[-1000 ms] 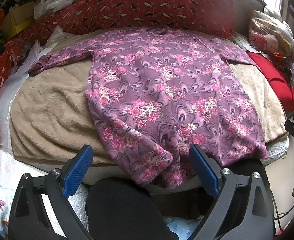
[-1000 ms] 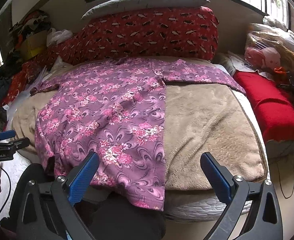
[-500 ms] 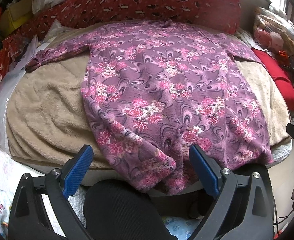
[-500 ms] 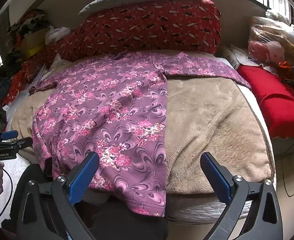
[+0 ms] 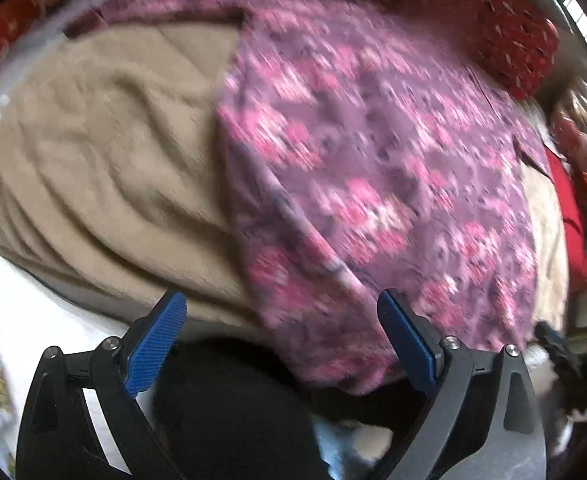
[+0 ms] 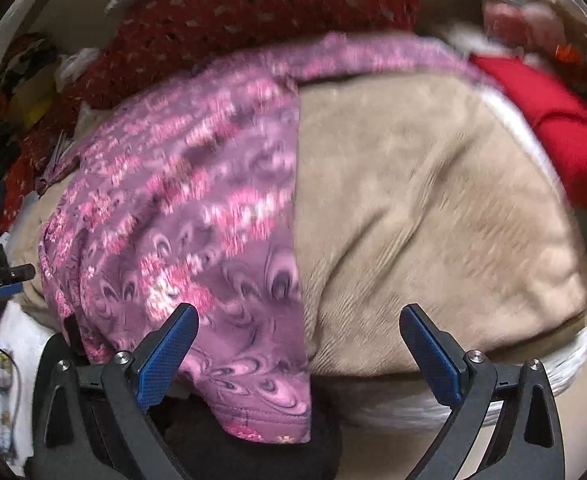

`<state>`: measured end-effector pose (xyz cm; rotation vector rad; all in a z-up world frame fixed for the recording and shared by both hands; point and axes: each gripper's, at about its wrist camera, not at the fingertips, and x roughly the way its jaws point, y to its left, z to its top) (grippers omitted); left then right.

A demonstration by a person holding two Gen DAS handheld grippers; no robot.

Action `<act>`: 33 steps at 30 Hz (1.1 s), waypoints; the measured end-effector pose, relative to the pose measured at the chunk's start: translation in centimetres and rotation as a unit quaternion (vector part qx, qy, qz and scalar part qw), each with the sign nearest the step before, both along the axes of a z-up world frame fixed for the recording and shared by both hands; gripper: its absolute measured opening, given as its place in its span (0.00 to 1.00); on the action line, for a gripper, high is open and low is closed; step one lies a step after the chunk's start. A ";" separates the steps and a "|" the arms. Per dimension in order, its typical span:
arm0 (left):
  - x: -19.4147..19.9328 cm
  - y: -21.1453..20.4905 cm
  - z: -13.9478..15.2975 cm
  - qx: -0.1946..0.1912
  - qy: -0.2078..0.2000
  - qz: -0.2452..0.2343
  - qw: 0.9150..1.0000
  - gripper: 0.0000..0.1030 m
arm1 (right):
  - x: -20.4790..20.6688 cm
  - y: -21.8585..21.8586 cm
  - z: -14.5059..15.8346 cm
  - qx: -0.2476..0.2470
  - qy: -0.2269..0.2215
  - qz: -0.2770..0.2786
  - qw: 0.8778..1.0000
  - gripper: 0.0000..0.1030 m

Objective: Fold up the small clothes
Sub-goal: 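Grasp the dress hem with the left gripper while the right gripper grasps the hem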

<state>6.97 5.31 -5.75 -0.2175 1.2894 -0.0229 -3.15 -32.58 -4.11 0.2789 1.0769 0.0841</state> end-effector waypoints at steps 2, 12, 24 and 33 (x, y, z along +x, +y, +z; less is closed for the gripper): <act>0.0 -1.5 -0.8 -0.017 0.017 -0.020 1.000 0.94 | 0.2 0.5 -1.3 0.038 0.025 0.016 0.999 0.94; 0.0 -2.1 -3.2 -0.042 0.100 -0.010 0.994 0.10 | -1.3 -0.3 -0.1 0.129 -0.007 0.046 0.991 0.08; -5.2 5.0 -1.0 -0.077 0.103 0.060 0.990 0.09 | -5.4 -5.2 1.8 0.176 -0.036 -0.014 0.984 0.03; -6.8 7.7 4.1 -0.103 0.030 0.068 0.992 0.11 | -4.9 -5.3 2.8 0.143 -0.028 -0.028 0.989 0.12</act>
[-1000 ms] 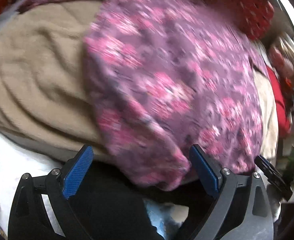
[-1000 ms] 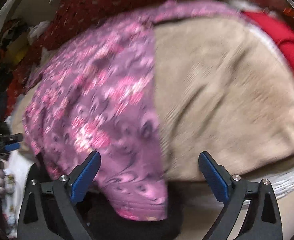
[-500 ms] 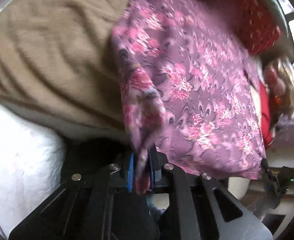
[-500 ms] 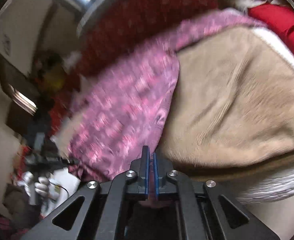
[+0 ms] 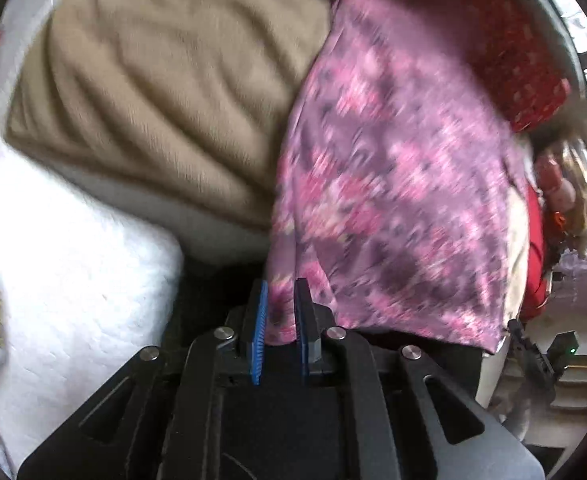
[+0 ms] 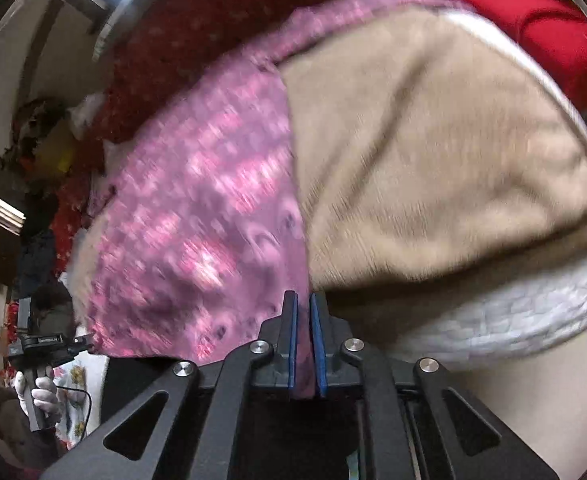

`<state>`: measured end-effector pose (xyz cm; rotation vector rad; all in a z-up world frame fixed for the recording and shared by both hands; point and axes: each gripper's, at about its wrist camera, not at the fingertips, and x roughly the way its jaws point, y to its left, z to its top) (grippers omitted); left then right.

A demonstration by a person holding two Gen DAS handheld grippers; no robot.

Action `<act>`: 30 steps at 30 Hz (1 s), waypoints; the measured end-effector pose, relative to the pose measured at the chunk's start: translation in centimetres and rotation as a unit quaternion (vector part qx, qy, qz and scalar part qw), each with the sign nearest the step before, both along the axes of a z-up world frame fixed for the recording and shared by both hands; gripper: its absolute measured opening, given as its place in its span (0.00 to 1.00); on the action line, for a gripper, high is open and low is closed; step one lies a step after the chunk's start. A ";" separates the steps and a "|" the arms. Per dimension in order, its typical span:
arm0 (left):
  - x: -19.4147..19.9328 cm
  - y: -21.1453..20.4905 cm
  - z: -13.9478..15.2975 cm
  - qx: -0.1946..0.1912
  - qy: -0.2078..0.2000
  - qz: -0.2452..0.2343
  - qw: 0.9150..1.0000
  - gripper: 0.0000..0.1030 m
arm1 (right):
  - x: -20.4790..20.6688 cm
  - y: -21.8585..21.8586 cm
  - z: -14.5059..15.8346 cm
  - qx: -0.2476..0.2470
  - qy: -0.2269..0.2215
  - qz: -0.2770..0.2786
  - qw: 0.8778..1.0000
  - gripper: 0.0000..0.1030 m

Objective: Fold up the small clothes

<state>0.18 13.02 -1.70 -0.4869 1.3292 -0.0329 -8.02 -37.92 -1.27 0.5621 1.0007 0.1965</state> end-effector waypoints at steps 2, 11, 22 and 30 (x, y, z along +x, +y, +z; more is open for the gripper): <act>1.0 -0.3 1.6 0.005 -0.029 -0.001 1.000 0.21 | 0.9 0.3 1.7 0.000 -0.034 0.004 0.999 0.20; 6.2 -5.2 -3.6 0.024 0.012 -0.050 0.998 0.46 | 7.4 3.5 -3.5 -0.032 0.035 0.046 0.998 0.23; 16.5 -11.6 -0.3 0.074 -0.051 -0.091 0.992 0.46 | 14.2 -19.5 1.3 0.086 -0.037 -0.255 0.962 0.43; 23.2 -17.3 -3.4 0.079 -0.040 -0.109 0.990 0.47 | 21.9 -28.5 -5.6 0.187 -0.008 -0.395 0.899 0.53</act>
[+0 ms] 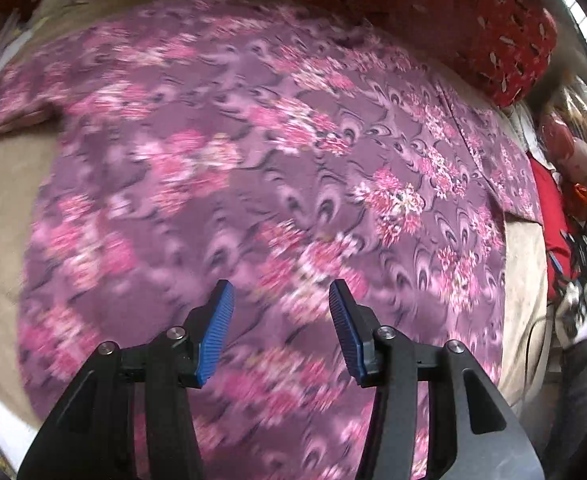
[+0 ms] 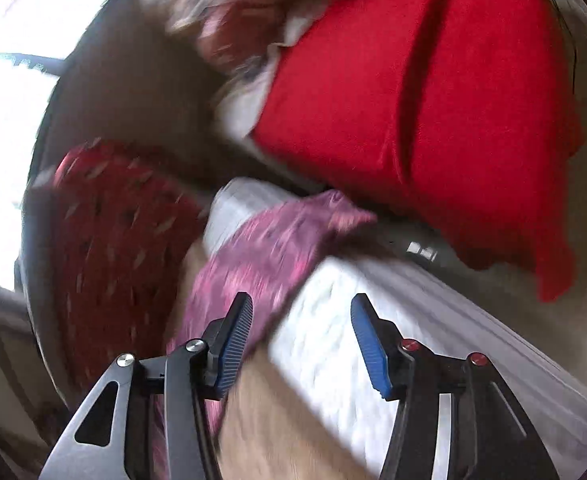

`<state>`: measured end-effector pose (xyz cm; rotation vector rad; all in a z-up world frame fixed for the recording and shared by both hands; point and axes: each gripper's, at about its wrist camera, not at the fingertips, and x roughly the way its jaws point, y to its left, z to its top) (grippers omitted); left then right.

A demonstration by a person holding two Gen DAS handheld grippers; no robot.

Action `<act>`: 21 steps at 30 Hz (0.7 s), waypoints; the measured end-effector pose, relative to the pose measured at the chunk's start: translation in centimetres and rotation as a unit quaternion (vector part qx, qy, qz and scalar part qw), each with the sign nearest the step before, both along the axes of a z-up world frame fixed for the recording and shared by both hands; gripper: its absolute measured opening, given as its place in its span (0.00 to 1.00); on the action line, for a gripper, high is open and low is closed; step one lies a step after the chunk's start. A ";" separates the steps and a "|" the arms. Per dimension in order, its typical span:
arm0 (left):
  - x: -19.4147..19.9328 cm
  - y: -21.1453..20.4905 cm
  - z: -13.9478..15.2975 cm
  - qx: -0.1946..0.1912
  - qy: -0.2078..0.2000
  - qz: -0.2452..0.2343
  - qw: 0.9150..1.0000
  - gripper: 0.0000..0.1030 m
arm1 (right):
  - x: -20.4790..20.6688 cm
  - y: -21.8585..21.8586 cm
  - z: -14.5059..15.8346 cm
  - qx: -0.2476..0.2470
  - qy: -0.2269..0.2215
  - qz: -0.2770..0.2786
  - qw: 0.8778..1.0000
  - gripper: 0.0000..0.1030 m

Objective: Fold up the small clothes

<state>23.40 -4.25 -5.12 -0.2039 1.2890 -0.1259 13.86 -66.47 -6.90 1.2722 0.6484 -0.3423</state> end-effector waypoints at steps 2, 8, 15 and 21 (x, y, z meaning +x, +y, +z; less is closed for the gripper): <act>0.5 -0.8 -0.7 0.004 0.002 -0.005 1.000 0.47 | 2.4 -0.9 -2.2 0.026 0.007 -0.009 1.000 0.54; 0.6 -2.8 -0.2 0.043 -0.025 -0.042 0.998 0.51 | 5.8 -1.5 -4.6 0.042 0.015 -0.023 0.999 0.50; 2.3 -1.8 1.2 0.023 -0.042 -0.031 0.998 0.51 | 5.0 0.9 2.4 -0.077 -0.074 0.021 0.994 0.13; 3.0 -0.2 1.2 -0.015 -0.029 -0.016 0.999 0.51 | 6.5 9.8 9.1 -0.139 -0.112 0.155 0.972 0.13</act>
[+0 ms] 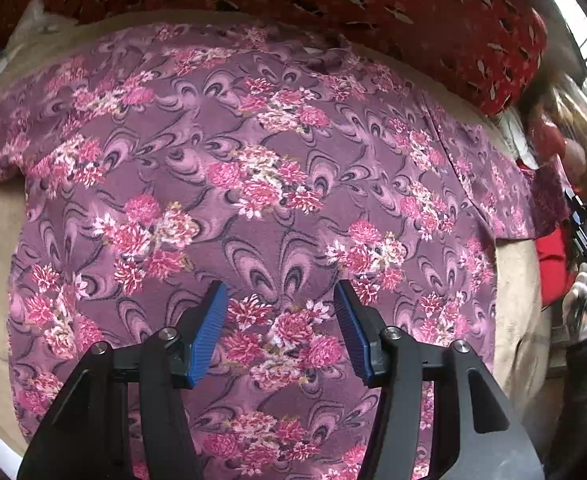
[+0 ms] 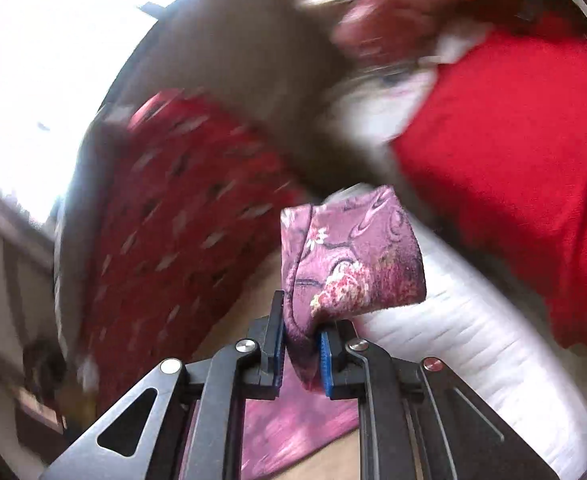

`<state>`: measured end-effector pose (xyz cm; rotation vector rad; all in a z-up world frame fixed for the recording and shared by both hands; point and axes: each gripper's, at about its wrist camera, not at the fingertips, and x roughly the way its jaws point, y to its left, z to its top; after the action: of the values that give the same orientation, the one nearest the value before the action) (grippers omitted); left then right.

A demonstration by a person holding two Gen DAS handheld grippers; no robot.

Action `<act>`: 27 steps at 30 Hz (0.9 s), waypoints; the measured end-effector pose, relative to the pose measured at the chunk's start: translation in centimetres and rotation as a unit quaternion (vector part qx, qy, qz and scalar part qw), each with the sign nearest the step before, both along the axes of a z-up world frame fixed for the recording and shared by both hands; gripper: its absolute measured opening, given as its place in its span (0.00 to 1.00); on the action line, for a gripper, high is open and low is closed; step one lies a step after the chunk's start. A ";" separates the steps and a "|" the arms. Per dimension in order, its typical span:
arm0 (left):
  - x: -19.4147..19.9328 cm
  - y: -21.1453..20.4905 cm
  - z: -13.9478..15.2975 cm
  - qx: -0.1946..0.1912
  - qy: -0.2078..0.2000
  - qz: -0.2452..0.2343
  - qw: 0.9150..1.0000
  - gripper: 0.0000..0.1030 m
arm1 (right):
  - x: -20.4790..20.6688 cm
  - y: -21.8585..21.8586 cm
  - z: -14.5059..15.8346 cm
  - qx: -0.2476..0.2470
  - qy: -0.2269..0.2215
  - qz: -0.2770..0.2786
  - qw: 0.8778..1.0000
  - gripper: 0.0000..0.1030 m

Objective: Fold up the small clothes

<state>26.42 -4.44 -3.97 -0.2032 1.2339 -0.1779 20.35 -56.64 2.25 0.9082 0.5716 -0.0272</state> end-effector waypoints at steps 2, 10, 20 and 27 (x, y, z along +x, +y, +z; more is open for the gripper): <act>-0.1 1.1 0.0 -0.011 0.004 0.002 1.000 0.51 | 1.0 4.3 1.3 -0.014 -0.003 0.045 0.999 0.13; 0.4 4.6 0.5 -0.030 0.002 0.017 0.999 0.51 | 5.3 21.1 2.6 -0.032 0.004 0.184 0.982 0.13; 0.8 10.1 0.6 -0.066 -0.006 0.043 0.997 0.51 | 9.3 39.8 0.2 -0.041 0.029 0.318 0.947 0.19; 0.9 9.2 0.4 -0.087 -0.007 0.020 0.996 0.53 | 7.6 43.6 -4.0 -0.058 0.094 0.366 0.924 0.38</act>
<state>27.31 4.71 -3.56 -0.3763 1.1996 -0.2514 27.93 -13.05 -1.77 0.5346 1.0512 0.5281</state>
